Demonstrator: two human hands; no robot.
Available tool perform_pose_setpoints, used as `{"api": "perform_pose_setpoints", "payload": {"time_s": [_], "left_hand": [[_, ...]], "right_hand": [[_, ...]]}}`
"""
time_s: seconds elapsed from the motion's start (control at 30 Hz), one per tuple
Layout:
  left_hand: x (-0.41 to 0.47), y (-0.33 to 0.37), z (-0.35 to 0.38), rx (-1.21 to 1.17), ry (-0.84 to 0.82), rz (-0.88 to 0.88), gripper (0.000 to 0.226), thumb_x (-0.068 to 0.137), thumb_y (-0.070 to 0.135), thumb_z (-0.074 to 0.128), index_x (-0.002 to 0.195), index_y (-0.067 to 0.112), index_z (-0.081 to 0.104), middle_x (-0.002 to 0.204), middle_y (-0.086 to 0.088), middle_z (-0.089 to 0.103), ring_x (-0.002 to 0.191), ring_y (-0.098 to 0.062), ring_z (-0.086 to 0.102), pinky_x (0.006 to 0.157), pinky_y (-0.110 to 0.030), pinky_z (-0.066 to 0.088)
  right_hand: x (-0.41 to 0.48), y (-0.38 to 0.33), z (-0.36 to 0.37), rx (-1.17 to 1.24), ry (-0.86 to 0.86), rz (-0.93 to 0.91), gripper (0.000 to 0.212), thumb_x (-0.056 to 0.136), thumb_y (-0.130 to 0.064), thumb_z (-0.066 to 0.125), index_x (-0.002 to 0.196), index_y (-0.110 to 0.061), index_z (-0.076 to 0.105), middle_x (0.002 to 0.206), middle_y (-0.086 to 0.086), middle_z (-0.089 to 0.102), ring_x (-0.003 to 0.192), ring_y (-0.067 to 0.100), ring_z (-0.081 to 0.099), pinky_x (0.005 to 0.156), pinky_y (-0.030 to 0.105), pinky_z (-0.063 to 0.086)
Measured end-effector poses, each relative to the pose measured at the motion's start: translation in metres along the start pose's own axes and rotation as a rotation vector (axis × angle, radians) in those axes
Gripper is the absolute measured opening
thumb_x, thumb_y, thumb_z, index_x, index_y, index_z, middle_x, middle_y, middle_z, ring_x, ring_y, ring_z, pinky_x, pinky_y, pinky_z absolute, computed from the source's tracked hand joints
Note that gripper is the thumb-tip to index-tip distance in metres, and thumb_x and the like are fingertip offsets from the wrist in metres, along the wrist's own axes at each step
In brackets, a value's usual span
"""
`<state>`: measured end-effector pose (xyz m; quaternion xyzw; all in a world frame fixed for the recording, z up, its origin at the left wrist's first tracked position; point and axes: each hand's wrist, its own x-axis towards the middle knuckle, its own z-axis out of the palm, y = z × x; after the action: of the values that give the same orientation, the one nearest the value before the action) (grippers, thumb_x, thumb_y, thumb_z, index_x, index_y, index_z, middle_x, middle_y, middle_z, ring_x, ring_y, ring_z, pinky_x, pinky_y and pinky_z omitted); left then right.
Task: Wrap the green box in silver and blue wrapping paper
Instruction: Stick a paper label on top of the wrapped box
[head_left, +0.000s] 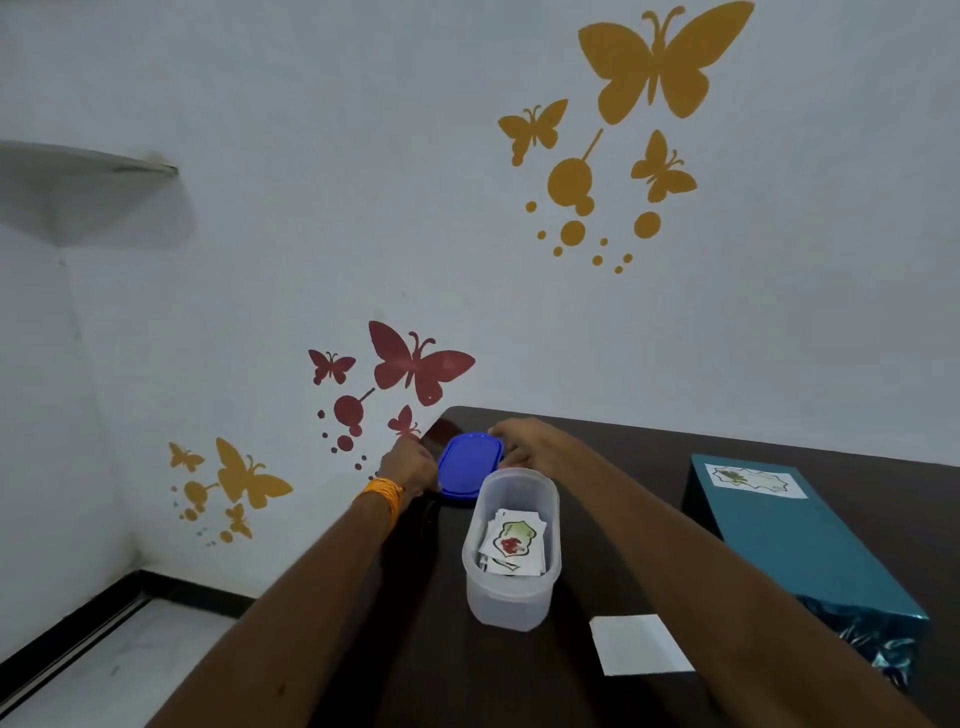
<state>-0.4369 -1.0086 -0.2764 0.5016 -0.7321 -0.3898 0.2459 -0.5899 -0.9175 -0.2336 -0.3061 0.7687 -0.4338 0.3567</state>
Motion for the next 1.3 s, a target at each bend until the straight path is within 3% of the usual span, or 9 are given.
{"api": "perform_pose_setpoints", "payload": {"time_s": [0.13, 0.3, 0.4, 0.5, 0.6, 0.8, 1.0, 1.1, 1.3], "left_hand": [[-0.006, 0.005, 0.004, -0.071, 0.043, 0.032, 0.036, 0.067, -0.016, 0.071, 0.1, -0.003, 0.07, 0.099, -0.017, 0.07, 0.096, -0.037, 0.066, 0.083, -0.043, 0.059], [-0.023, 0.034, -0.008, -0.381, 0.116, 0.132, 0.045, 0.089, -0.007, 0.052, 0.131, 0.005, 0.06, 0.104, -0.011, 0.067, 0.092, -0.031, 0.068, 0.081, -0.045, 0.06], [-0.052, 0.058, -0.013, -0.727, 0.13, 0.095, 0.024, 0.102, 0.014, 0.045, 0.109, 0.006, 0.066, 0.095, -0.008, 0.068, 0.093, -0.026, 0.068, 0.086, -0.041, 0.059], [-0.083, 0.063, -0.01, -0.873, 0.114, 0.083, 0.023, 0.098, 0.024, 0.056, 0.088, 0.007, 0.067, 0.089, -0.012, 0.069, 0.088, -0.027, 0.069, 0.086, -0.037, 0.058], [-0.106, 0.06, -0.004, -0.751, 0.15, 0.086, 0.013, 0.085, 0.014, 0.072, 0.084, 0.002, 0.071, 0.081, -0.011, 0.067, 0.082, -0.026, 0.065, 0.079, -0.034, 0.057], [-0.151, 0.038, 0.007, -0.49, 0.163, 0.177, 0.017, 0.082, 0.005, 0.076, 0.098, 0.009, 0.072, 0.094, -0.001, 0.064, 0.089, -0.017, 0.062, 0.075, -0.027, 0.054], [-0.157, 0.03, 0.008, -0.299, 0.266, 0.236, 0.024, 0.081, 0.006, 0.076, 0.105, 0.007, 0.072, 0.101, -0.006, 0.07, 0.084, -0.012, 0.06, 0.063, -0.015, 0.046], [-0.153, 0.027, 0.012, -0.269, 0.25, 0.208, 0.022, 0.081, 0.007, 0.076, 0.103, 0.007, 0.073, 0.102, -0.007, 0.071, 0.085, -0.013, 0.061, 0.068, -0.02, 0.048], [-0.152, 0.024, 0.023, -0.275, 0.273, 0.227, 0.015, 0.081, 0.002, 0.071, 0.096, 0.004, 0.075, 0.096, -0.009, 0.072, 0.088, -0.019, 0.065, 0.074, -0.027, 0.053]], "right_hand": [[-0.006, -0.006, -0.005, 0.368, -0.096, 0.067, 0.055, 0.096, -0.035, 0.059, 0.137, -0.001, 0.044, 0.112, 0.024, 0.062, 0.094, 0.029, 0.068, 0.078, 0.036, 0.059], [-0.029, -0.028, -0.019, 0.741, -0.162, 0.04, 0.054, 0.101, -0.044, 0.048, 0.119, 0.007, 0.053, 0.112, 0.023, 0.058, 0.108, 0.035, 0.06, 0.085, 0.042, 0.058], [-0.057, -0.034, -0.032, 0.813, -0.059, -0.044, 0.032, 0.1, -0.024, 0.054, 0.116, 0.003, 0.054, 0.109, 0.022, 0.059, 0.095, 0.032, 0.062, 0.071, 0.036, 0.059], [-0.078, -0.022, -0.033, 0.687, 0.103, -0.128, 0.017, 0.084, 0.005, 0.065, 0.1, 0.006, 0.059, 0.086, 0.019, 0.061, 0.066, 0.024, 0.061, 0.053, 0.028, 0.055], [-0.1, 0.003, -0.024, 0.516, 0.259, -0.244, 0.019, 0.075, 0.008, 0.071, 0.068, -0.005, 0.059, 0.069, 0.009, 0.055, 0.058, 0.02, 0.054, 0.057, 0.03, 0.05], [-0.139, 0.054, -0.002, 0.128, 0.499, -0.393, 0.025, 0.088, -0.011, 0.07, 0.112, -0.009, 0.062, 0.102, 0.003, 0.063, 0.084, 0.014, 0.06, 0.062, 0.02, 0.049], [-0.133, 0.075, 0.02, 0.007, 0.572, -0.473, 0.016, 0.088, -0.012, 0.067, 0.099, 0.0, 0.07, 0.092, 0.01, 0.067, 0.076, 0.016, 0.061, 0.056, 0.009, 0.041], [-0.127, 0.074, 0.025, -0.021, 0.575, -0.43, 0.02, 0.087, -0.013, 0.067, 0.1, 0.002, 0.069, 0.105, 0.018, 0.065, 0.086, 0.025, 0.063, 0.065, 0.022, 0.042], [-0.124, 0.076, 0.014, -0.146, 0.561, -0.346, 0.015, 0.09, -0.009, 0.058, 0.076, -0.003, 0.056, 0.091, 0.016, 0.057, 0.072, 0.022, 0.048, 0.048, 0.014, 0.032]]}}
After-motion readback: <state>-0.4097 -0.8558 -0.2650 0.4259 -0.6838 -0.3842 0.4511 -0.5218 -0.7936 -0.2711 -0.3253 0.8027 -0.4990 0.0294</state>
